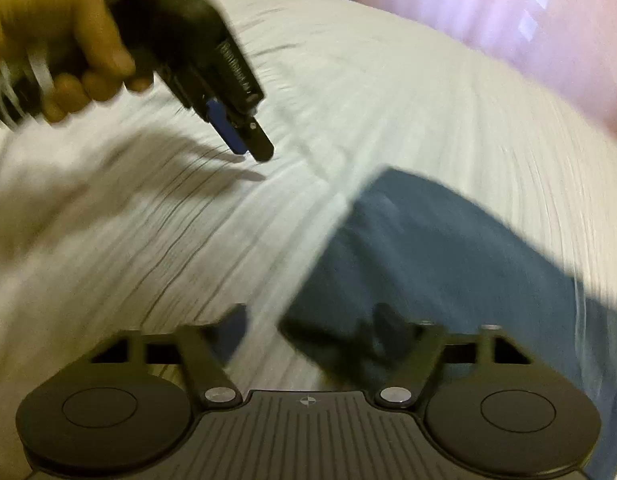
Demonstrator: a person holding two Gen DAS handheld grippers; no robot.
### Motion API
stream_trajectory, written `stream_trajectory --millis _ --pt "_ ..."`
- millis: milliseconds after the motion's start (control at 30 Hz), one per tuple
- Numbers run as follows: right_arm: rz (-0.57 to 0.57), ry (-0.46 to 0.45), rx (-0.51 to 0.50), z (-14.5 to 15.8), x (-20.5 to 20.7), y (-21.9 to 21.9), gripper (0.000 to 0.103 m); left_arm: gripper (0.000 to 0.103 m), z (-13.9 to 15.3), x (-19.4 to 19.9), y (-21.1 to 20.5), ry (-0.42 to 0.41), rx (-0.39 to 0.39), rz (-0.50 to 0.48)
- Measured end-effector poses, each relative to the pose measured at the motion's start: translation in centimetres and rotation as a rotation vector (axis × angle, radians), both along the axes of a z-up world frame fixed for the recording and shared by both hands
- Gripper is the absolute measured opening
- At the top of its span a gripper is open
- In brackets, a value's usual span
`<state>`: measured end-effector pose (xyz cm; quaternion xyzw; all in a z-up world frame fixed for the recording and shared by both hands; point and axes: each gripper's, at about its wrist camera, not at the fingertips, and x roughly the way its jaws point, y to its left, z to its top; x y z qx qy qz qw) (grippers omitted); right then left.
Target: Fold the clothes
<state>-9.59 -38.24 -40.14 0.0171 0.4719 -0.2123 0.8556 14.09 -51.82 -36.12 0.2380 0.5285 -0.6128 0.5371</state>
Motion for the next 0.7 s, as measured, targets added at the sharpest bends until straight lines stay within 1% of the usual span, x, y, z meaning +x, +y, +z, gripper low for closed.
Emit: stream_trajectory --millis 33,100,200,267,333,367,400,433,467,567,700 --pt "0.028 0.043 -0.045 -0.8 1.1 0.3 0.063 0.025 0.0 0.1 0.8 0.006 -0.003 0.011" --pt "0.068 0.171 -0.150 -2.8 2.8 0.8 0.063 0.028 -0.1 0.3 2.1 0.013 -0.006 0.030" --pt "0.138 0.324 -0.249 -5.3 3.9 1.5 0.063 0.029 -0.1 0.6 3.2 0.028 -0.010 0.056" --pt "0.159 0.348 -0.285 -5.5 3.6 1.4 0.063 0.029 0.2 0.6 3.5 0.033 -0.017 0.059" --pt "0.128 0.331 -0.265 -5.2 3.1 0.8 0.062 0.030 0.5 0.4 3.7 0.042 -0.032 0.049" --pt "0.110 0.312 -0.234 -4.9 2.7 0.4 0.052 0.030 0.6 0.2 3.7 0.046 -0.040 0.039" --pt "0.091 0.293 -0.203 -4.5 2.3 0.0 0.045 0.030 0.7 -0.1 3.6 0.045 -0.046 0.029" --pt "0.071 0.264 -0.175 -3.8 2.0 -0.3 0.031 0.030 0.8 -0.4 3.5 0.045 -0.053 0.021" --pt "0.045 0.228 -0.147 -2.8 1.5 -0.6 0.024 0.030 0.8 -0.7 3.5 0.051 -0.061 0.016" --pt "-0.046 0.102 -0.060 1.2 0.7 -1.7 0.020 0.030 1.1 -1.8 2.7 0.073 -0.073 0.004" --pt "-0.209 -0.084 0.083 7.0 -3.2 -4.8 0.019 0.030 1.7 -4.4 0.9 0.086 -0.098 -0.054"
